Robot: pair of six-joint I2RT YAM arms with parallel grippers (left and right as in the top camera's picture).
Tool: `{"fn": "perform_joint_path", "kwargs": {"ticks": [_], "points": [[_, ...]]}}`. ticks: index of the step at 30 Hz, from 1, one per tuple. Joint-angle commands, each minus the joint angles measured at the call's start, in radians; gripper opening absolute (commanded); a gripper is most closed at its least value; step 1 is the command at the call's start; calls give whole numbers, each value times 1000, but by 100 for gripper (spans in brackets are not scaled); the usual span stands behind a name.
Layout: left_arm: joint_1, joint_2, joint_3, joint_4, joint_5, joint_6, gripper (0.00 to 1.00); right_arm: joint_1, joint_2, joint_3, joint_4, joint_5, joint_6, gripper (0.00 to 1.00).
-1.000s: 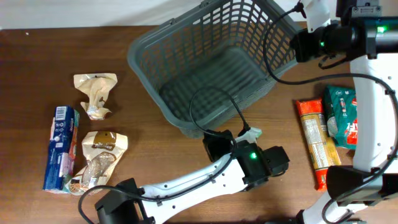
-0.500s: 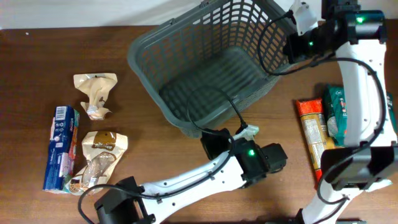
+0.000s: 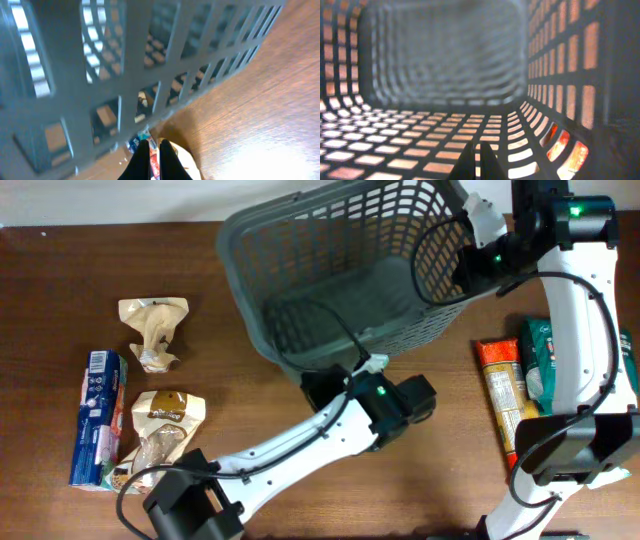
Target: Pack container
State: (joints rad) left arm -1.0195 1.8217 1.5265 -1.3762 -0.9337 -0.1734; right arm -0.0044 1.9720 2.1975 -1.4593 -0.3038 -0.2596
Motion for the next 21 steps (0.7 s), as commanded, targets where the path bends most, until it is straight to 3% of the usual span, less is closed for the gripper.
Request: {"fn": "perform_joint_path", "kwargs": {"ticks": [1, 21], "points": [[46, 3, -8, 2, -35, -16, 2, 5, 11, 6, -42, 24, 14, 4], [116, 3, -8, 129, -76, 71, 2, 41, 11, 6, -113, 27, 45, 4]]}}
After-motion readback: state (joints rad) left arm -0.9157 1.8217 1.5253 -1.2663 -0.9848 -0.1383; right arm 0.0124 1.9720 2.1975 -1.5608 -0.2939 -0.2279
